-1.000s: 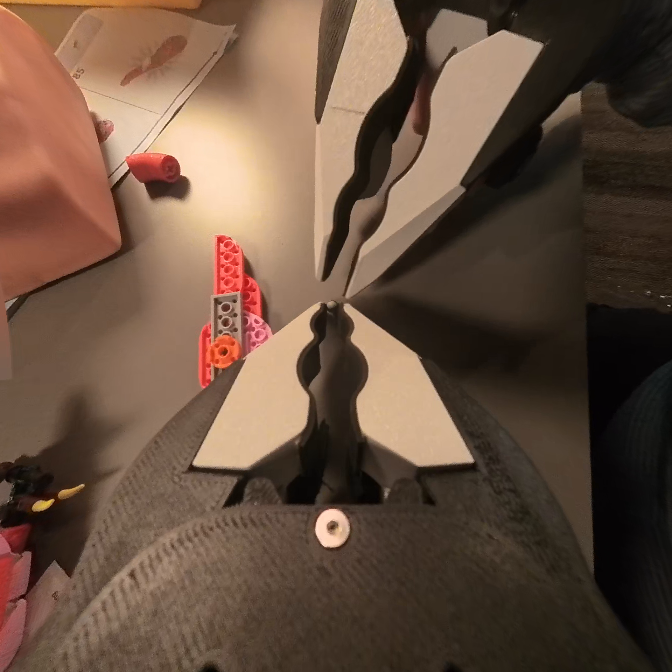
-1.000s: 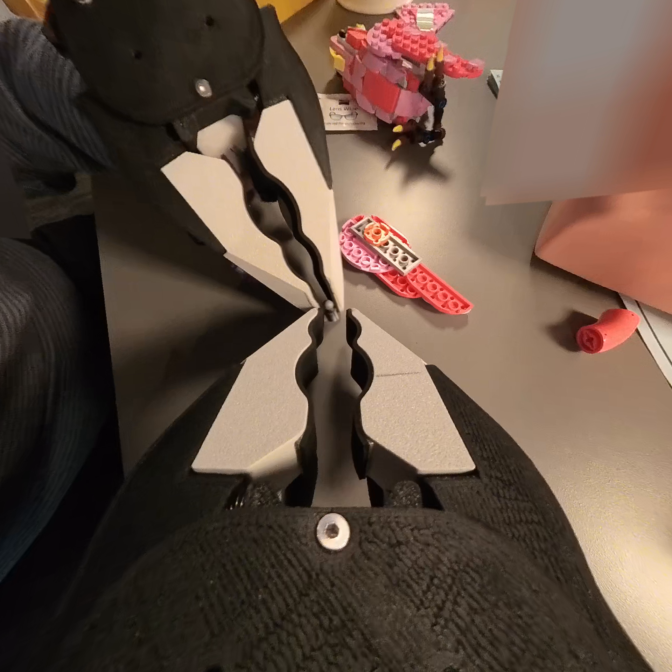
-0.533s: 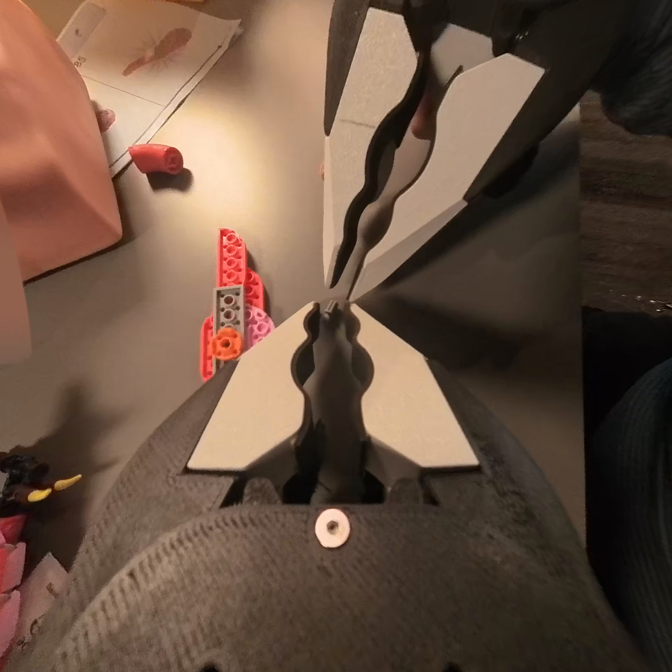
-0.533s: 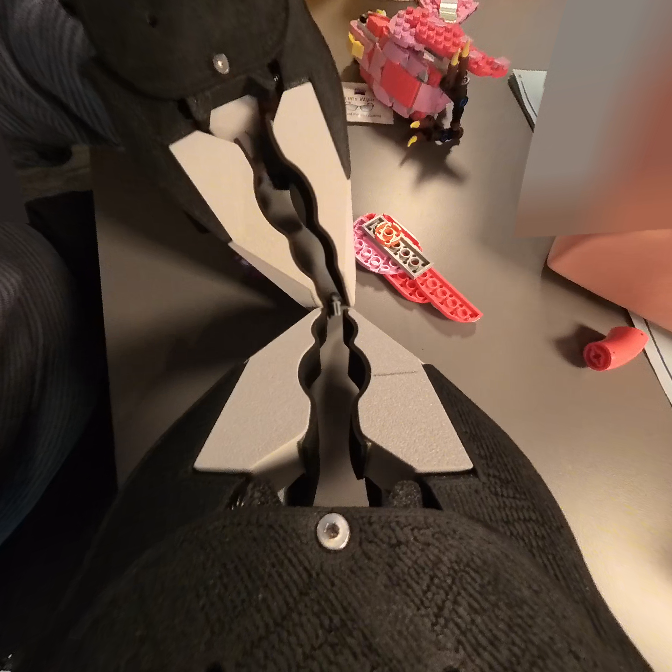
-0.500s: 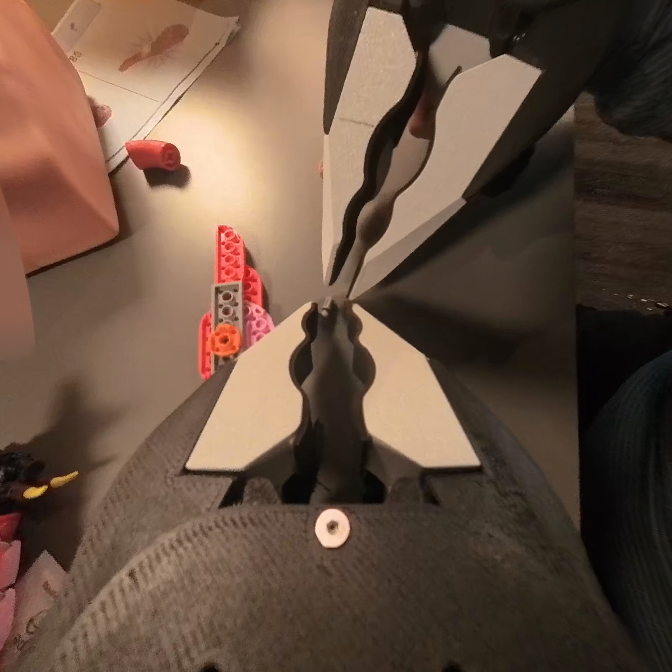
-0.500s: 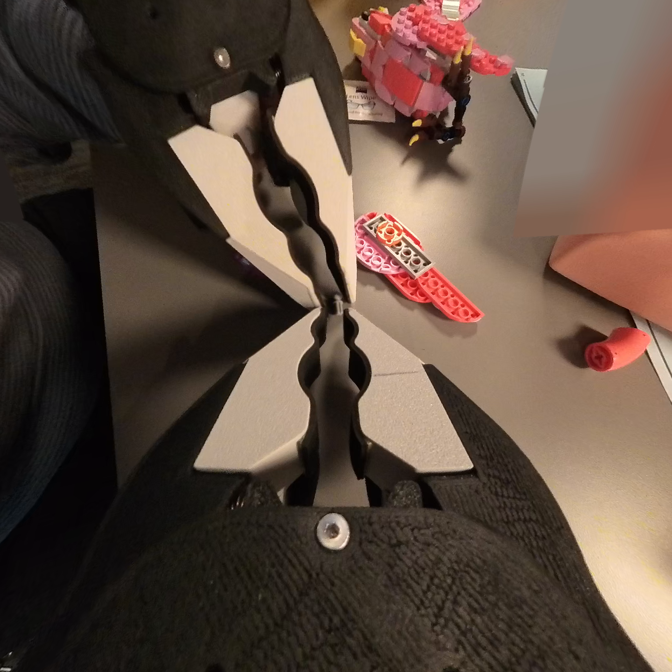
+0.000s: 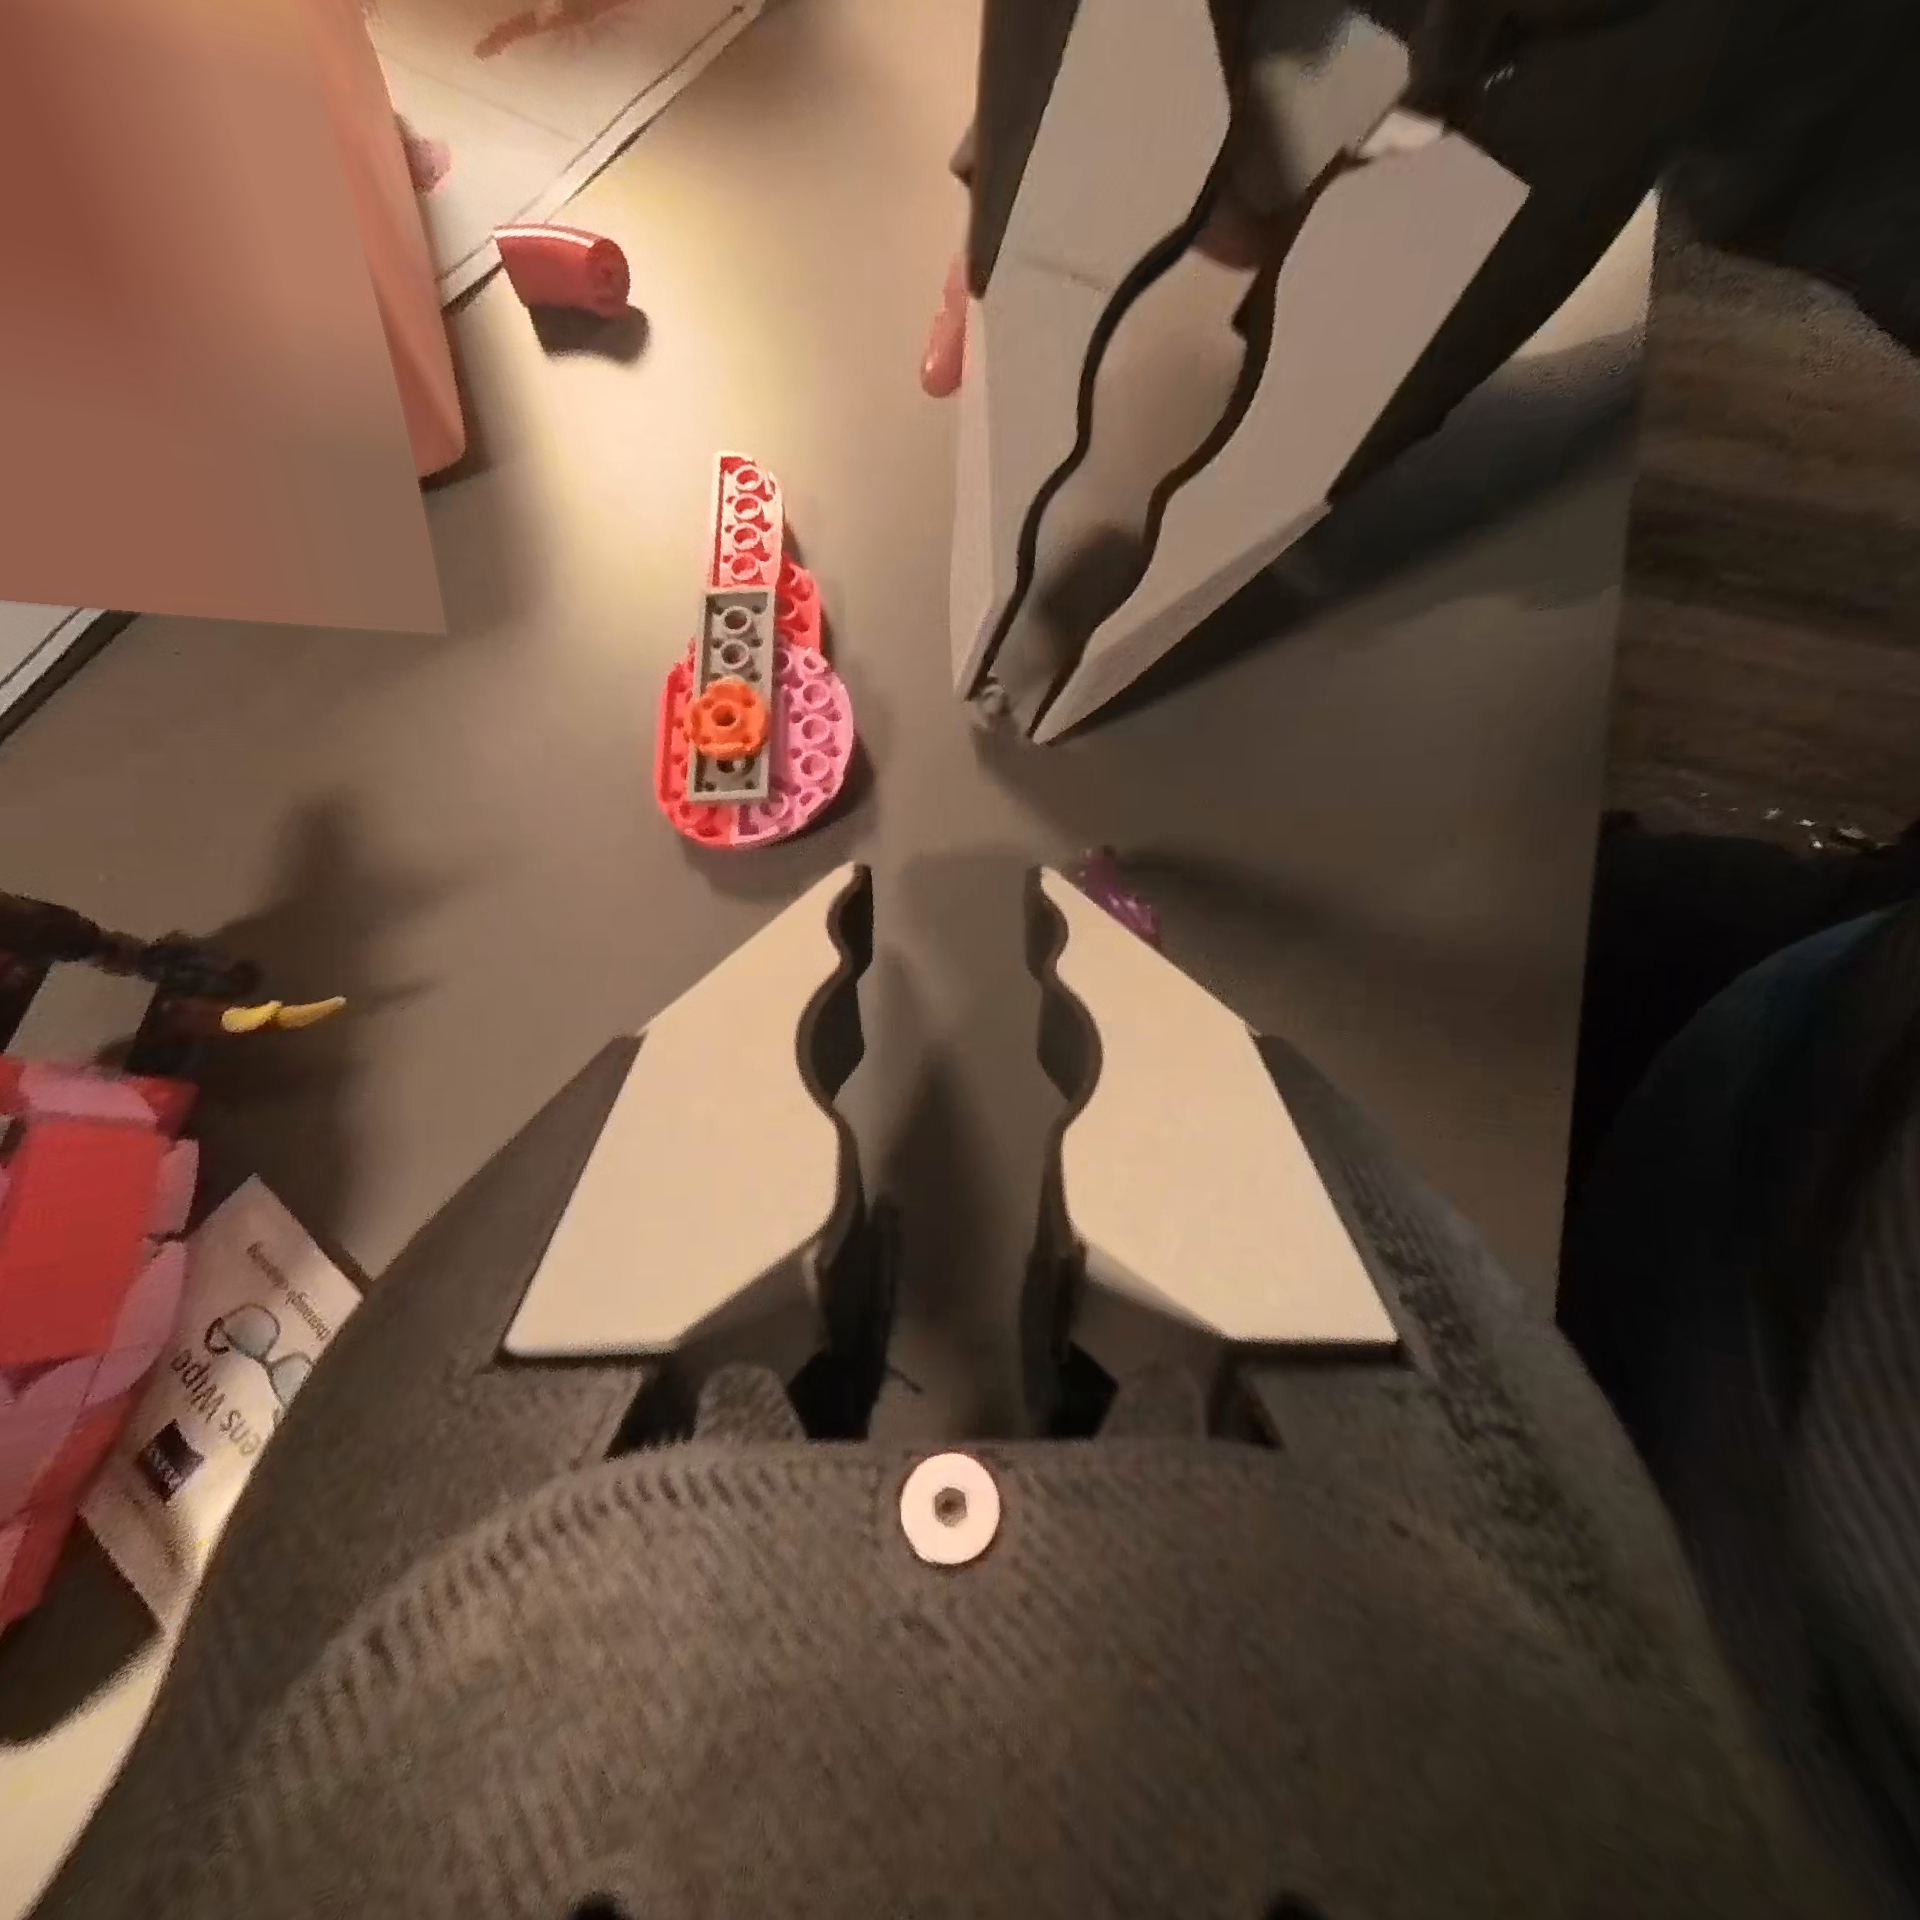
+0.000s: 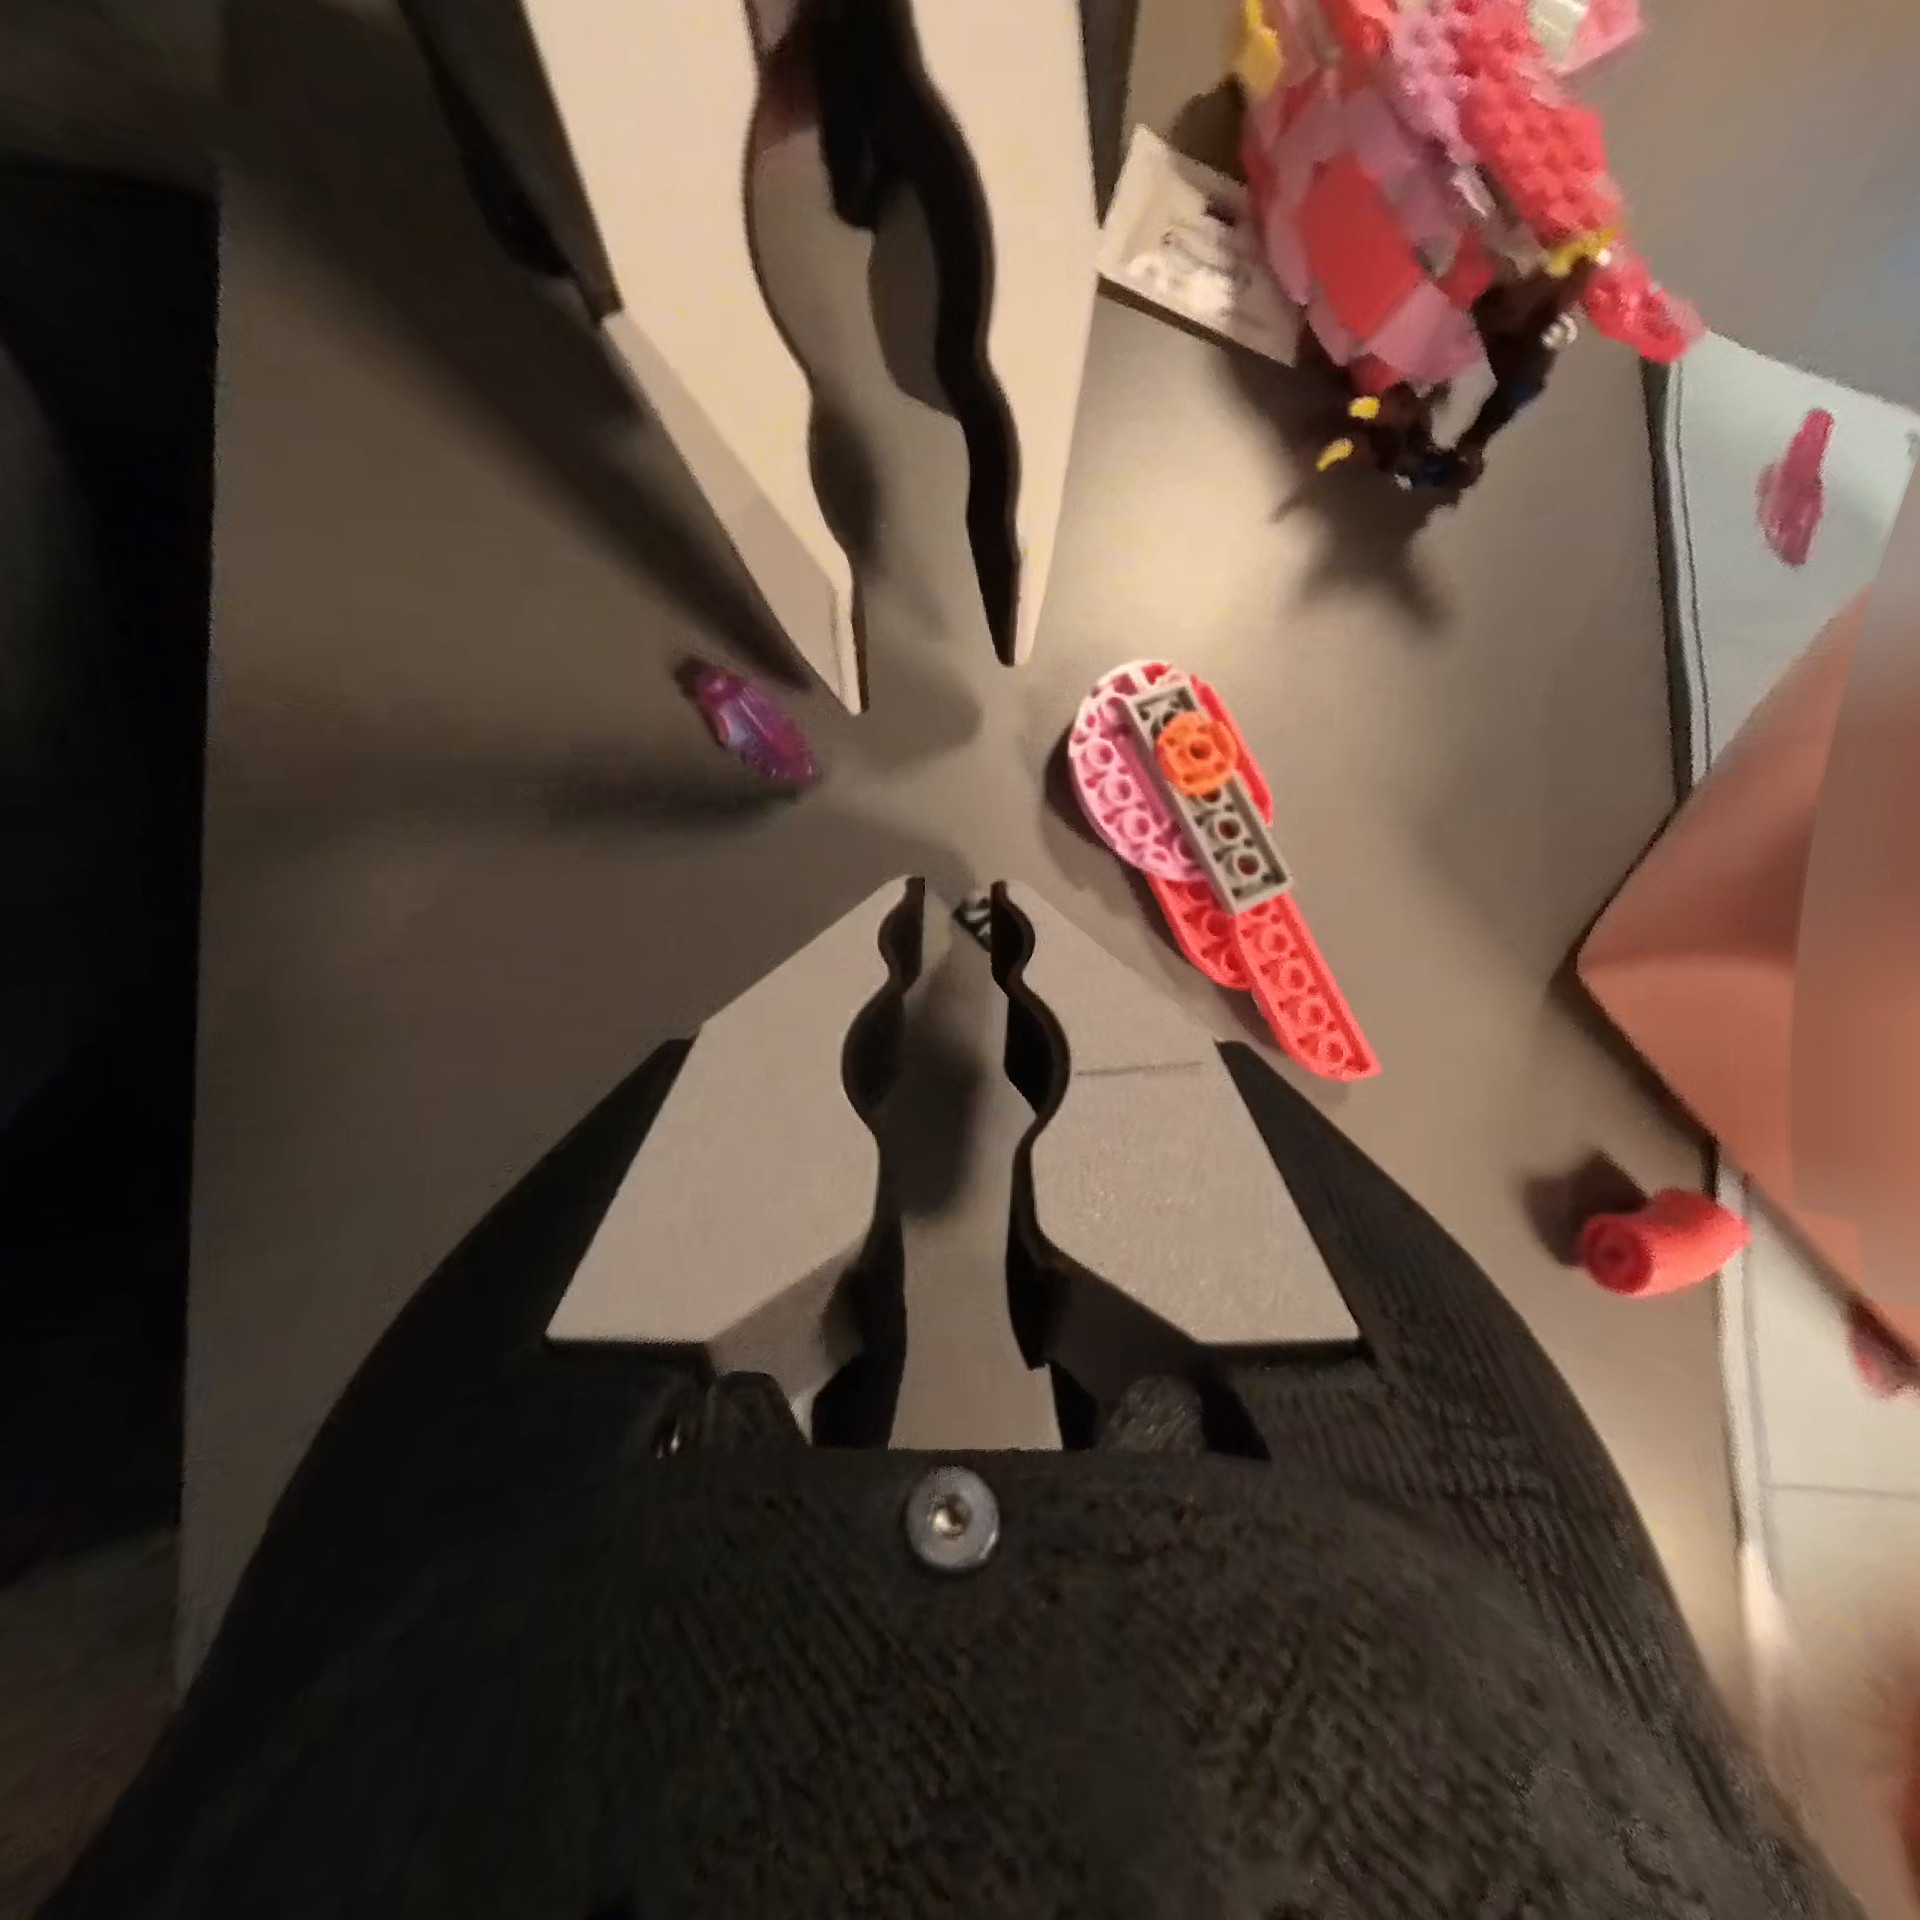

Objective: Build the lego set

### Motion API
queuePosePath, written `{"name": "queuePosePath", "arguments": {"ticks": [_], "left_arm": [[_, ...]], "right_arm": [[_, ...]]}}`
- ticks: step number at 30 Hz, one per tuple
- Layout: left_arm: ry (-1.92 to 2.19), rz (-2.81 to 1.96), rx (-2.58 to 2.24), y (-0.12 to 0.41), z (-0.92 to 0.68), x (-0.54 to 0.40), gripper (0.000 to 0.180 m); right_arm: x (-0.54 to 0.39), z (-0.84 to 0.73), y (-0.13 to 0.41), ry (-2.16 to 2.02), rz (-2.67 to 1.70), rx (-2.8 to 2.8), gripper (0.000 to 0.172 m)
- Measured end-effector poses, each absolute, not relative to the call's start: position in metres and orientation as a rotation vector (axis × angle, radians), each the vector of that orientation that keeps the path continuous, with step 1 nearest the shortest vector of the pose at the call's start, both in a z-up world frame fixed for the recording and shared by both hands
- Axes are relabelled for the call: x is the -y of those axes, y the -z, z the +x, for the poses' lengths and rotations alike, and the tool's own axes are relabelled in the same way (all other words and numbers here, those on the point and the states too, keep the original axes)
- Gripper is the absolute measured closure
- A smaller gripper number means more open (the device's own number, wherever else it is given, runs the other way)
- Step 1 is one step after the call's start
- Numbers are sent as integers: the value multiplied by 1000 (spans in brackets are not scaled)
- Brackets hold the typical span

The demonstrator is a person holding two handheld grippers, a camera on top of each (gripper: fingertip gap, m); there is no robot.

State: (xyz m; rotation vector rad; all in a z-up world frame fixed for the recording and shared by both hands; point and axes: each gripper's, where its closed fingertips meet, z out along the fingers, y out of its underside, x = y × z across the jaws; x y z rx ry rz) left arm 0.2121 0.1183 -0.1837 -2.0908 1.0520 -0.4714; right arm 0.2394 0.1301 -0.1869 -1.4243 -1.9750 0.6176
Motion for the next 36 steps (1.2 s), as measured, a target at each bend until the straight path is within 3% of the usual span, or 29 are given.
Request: {"name": "queuePosePath", "arguments": {"ticks": [9,14,21,25,36], "left_arm": [[501,-2091,-1053,186,213,-116,153],[503,-2094,-1061,188,210,-115,154],[526,-2085,-1079,191,215,-115,155],[522,-2085,-1072,191,213,-115,156],[539,-2094,-1055,190,213,-116,155]], "right_arm": [[-137,241,190,-451,-1418,2164,172],[-136,251,182,-546,-1426,2101,157],[-130,256,190,-289,-1100,2473,164],[-140,263,191,-123,-980,2628,161],[-142,261,193,-412,-1129,2611,172]]}}
